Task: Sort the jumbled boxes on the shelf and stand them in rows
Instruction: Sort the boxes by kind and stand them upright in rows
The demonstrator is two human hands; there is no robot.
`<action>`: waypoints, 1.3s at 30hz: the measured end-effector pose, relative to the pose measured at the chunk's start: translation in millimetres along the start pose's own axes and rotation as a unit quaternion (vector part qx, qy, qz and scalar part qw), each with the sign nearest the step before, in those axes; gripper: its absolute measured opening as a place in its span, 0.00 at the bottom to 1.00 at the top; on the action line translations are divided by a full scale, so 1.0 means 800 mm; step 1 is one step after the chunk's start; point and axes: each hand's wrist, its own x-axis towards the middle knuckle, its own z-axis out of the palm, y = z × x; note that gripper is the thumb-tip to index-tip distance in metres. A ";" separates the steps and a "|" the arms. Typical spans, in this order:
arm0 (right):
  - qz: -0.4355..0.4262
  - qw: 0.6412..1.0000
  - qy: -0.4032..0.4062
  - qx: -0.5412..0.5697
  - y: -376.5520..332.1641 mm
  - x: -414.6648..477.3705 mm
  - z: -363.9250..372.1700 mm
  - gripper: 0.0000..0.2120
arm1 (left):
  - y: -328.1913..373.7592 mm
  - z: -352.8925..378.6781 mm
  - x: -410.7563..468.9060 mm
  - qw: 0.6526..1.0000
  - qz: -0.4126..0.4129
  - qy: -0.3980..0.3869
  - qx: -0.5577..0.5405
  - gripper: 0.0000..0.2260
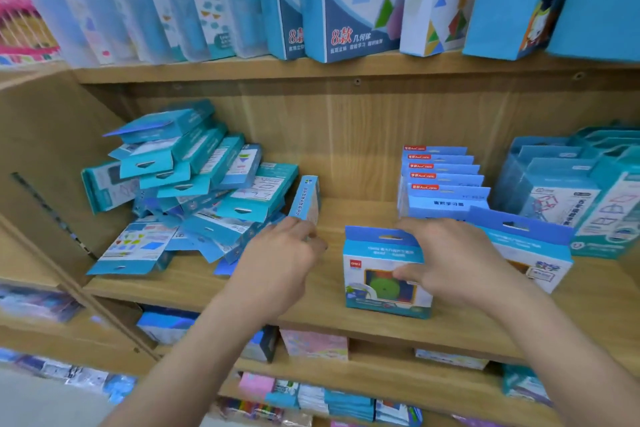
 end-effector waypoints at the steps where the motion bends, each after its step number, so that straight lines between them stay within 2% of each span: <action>1: 0.020 0.999 0.020 0.015 -0.003 0.000 0.000 0.20 | -0.005 -0.004 0.012 0.997 0.025 -0.051 0.052 0.17; 4: 0.074 0.995 0.052 0.040 -0.012 -0.002 0.006 0.22 | -0.017 0.003 0.051 0.965 0.058 -0.180 0.180 0.16; 6: 0.108 0.991 0.047 0.059 -0.017 -0.005 0.015 0.23 | -0.029 0.017 0.074 0.938 0.065 -0.233 0.247 0.18; 8: 0.129 0.986 0.053 0.091 -0.022 -0.009 0.028 0.23 | -0.042 0.029 0.087 0.924 0.090 -0.233 0.288 0.17; 10: 0.152 0.975 0.089 0.135 -0.024 -0.016 0.040 0.25 | -0.049 0.036 0.092 0.927 0.138 -0.196 0.289 0.13; 13: 0.195 0.945 0.151 0.213 -0.023 -0.028 0.056 0.26 | -0.065 0.031 0.094 0.950 0.169 -0.153 0.214 0.11; 14: 0.208 0.931 0.164 0.250 -0.021 -0.032 0.058 0.26 | -0.072 0.024 0.096 0.965 0.165 -0.117 0.164 0.09; 15: 0.219 0.917 0.169 0.288 -0.019 -0.036 0.060 0.26 | -0.080 0.017 0.098 0.983 0.142 -0.075 0.087 0.06; 17: 0.228 0.894 0.168 0.346 -0.014 -0.040 0.065 0.26 | -0.091 -0.001 0.100 0.993 0.049 -0.032 -0.104 0.09; 18: 0.234 0.885 0.170 0.365 -0.011 -0.041 0.068 0.26 | -0.096 -0.004 0.100 0.977 -0.009 -0.037 -0.212 0.10; 20: 0.239 0.867 0.180 0.399 -0.009 -0.042 0.073 0.26 | -0.099 -0.002 0.096 0.914 -0.096 -0.054 -0.391 0.11; 21: 0.238 0.858 0.187 0.416 -0.008 -0.043 0.075 0.26 | -0.100 0.002 0.093 0.896 -0.115 -0.053 -0.426 0.10; 22: 0.234 0.850 0.192 0.432 -0.009 -0.043 0.076 0.25 | -0.102 0.009 0.090 0.893 -0.122 -0.053 -0.429 0.09; 25: 0.221 0.835 0.197 0.465 -0.010 -0.044 0.078 0.21 | -0.105 0.023 0.081 0.917 -0.123 -0.058 -0.374 0.05; 29: 0.218 0.850 0.196 0.437 -0.011 -0.042 0.079 0.22 | -0.107 0.017 0.077 0.946 -0.114 -0.023 -0.302 0.05; 32: 0.220 0.878 0.199 0.376 -0.018 -0.043 0.073 0.27 | -0.108 0.004 0.074 0.931 -0.096 -0.001 -0.353 0.07; 34: 0.209 0.896 0.202 0.335 -0.021 -0.043 0.073 0.30 | -0.105 -0.002 0.068 0.916 -0.073 -0.047 -0.391 0.16; 36: 0.201 0.909 0.195 0.308 -0.022 -0.043 0.074 0.32 | -0.102 0.003 0.061 0.929 -0.053 -0.094 -0.353 0.28; 39: 0.195 0.928 0.172 0.266 -0.023 -0.042 0.076 0.31 | -0.098 0.007 0.052 0.948 -0.049 -0.072 -0.306 0.29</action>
